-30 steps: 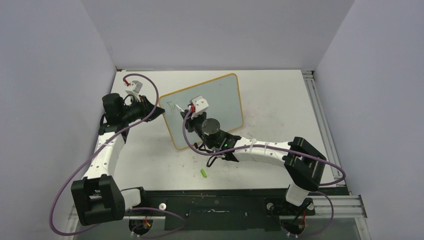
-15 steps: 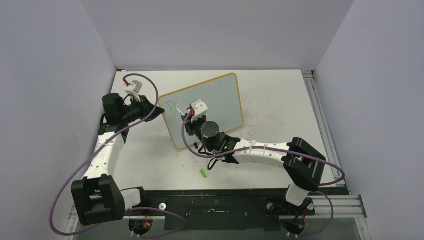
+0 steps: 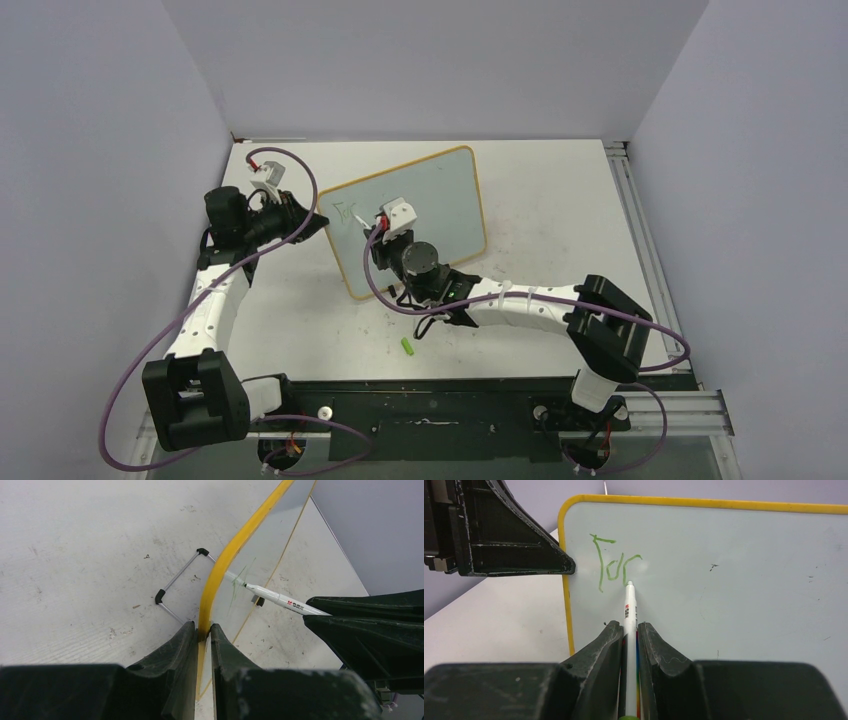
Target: Write a sentence on the whiteboard
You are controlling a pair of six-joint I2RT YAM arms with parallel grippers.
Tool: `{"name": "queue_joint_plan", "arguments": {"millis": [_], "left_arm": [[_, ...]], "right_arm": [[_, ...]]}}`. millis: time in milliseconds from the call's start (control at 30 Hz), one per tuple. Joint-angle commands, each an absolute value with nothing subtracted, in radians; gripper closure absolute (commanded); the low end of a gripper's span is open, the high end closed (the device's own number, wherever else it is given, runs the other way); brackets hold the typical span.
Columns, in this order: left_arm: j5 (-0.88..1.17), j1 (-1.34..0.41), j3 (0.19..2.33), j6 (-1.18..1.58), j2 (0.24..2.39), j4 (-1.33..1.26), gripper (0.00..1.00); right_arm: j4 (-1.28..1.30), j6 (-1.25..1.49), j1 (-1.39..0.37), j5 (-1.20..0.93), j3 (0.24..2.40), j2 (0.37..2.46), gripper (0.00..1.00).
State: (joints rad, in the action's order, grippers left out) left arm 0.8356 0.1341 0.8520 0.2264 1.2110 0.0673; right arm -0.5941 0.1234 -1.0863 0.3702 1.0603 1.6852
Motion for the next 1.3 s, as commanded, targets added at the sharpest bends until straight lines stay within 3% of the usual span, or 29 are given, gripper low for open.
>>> {"name": "queue_joint_plan", "arguments": {"millis": [0, 533, 1267], "left_arm": [[0.844, 0.128, 0.879, 0.218, 1.189, 0.089, 1.00], [0.845, 0.128, 0.880, 0.218, 1.192, 0.089, 1.00], [0.844, 0.127, 0.879, 0.219, 1.187, 0.089, 1.00]], "right_arm": [[-0.641, 0.106, -1.061, 0.412, 1.120, 1.667, 0.95], [-0.642, 0.082, -1.038, 0.396, 1.192, 1.698, 0.95], [-0.617, 0.124, -1.085, 0.430, 1.061, 1.677, 0.95]]}}
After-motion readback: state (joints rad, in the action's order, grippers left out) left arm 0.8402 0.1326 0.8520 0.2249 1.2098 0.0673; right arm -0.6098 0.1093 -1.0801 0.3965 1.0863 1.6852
